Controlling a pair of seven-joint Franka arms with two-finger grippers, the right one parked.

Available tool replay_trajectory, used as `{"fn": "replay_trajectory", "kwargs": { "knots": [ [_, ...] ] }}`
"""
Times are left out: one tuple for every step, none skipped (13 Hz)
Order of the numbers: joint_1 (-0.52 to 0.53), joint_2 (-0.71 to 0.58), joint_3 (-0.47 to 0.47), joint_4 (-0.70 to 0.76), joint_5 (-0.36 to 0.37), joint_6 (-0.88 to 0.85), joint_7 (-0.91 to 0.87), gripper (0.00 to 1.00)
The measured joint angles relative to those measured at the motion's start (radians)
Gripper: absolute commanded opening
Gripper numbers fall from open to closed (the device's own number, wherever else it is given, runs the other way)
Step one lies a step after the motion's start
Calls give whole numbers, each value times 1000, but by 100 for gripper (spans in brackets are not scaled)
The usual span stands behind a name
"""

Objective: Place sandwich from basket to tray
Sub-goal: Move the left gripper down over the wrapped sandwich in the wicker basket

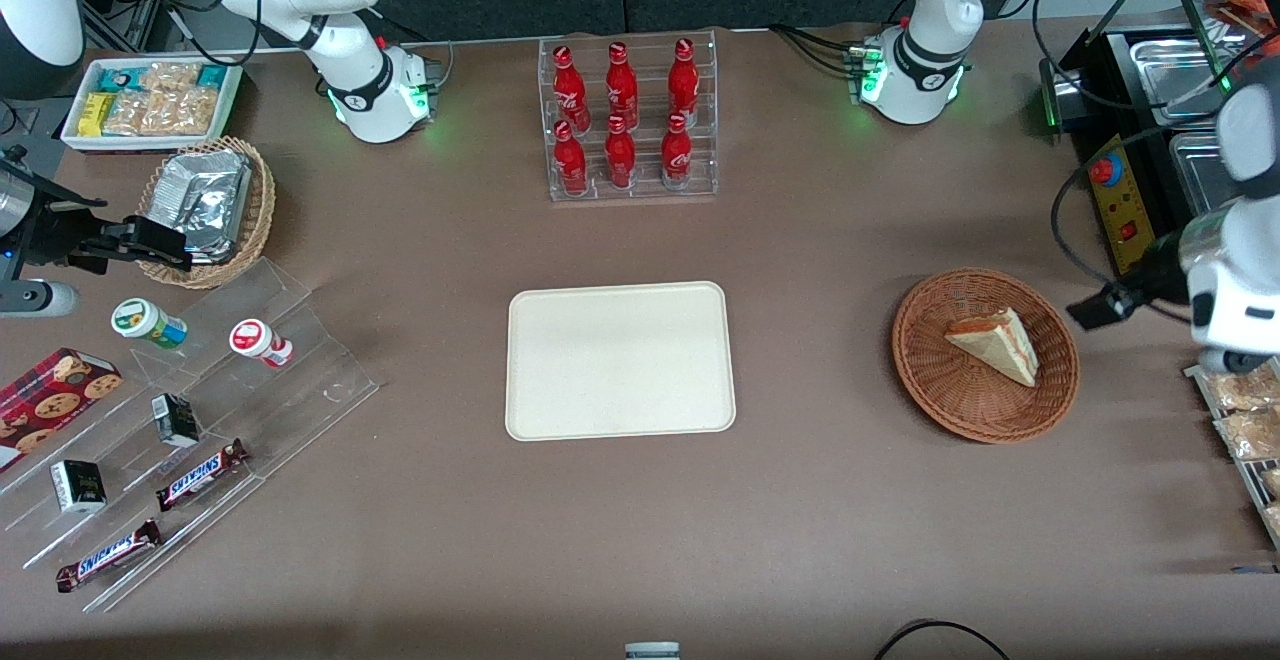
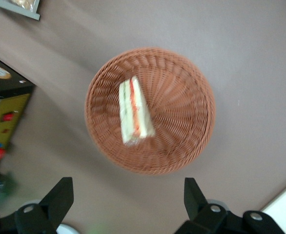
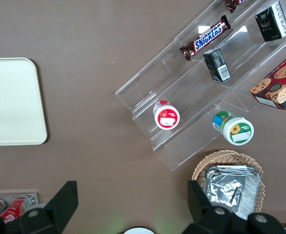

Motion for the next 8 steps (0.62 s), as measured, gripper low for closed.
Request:
{"fn": "replay_trajectory", "kwargs": {
  "knots": [
    [0,1,0,-41,0,65,-67,100],
    [1,2,0,-83,0,122,-129,100],
    [1,3,0,-130,0,189,-190,100],
    [2,3,1,-182,-1,268,-254,100],
    [2,4,1,-231,-1,344,-311,100],
    [3,4,1,-278,-1,410,-349,100],
    [3,4,2,-321,-1,462,-366,100],
    [3,2,2,-365,-1,514,-375,100]
  ]
}}
